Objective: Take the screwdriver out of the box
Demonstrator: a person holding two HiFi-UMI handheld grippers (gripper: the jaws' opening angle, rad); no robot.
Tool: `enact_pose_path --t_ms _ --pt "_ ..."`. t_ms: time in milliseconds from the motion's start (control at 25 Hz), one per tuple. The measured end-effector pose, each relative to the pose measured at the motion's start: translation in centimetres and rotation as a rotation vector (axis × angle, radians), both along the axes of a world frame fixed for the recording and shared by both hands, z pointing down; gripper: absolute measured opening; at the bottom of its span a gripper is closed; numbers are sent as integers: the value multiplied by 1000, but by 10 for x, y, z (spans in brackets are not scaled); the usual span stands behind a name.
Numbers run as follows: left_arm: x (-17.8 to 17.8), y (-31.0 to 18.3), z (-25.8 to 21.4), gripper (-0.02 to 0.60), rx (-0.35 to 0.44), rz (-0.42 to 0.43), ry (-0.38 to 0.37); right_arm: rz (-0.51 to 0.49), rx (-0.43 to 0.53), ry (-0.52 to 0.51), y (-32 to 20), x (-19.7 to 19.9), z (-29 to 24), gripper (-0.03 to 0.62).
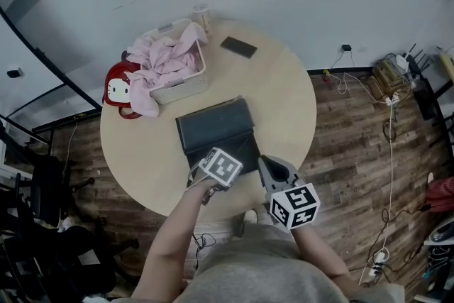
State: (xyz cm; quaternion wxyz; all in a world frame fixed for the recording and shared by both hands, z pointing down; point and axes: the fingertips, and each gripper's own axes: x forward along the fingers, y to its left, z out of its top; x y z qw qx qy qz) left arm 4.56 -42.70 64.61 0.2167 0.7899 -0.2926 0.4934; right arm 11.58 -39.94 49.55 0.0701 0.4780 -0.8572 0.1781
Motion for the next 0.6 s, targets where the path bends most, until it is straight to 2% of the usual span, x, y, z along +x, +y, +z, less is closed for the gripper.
enact_pose_path --t_ms 240,600 --pt "-2 9 -22 72 51 -11 47 35 11 0 21 -4 -6 0" --pt "-15 29 -63 72 177 -57 134 60 29 -2 59 -22 -13 0"
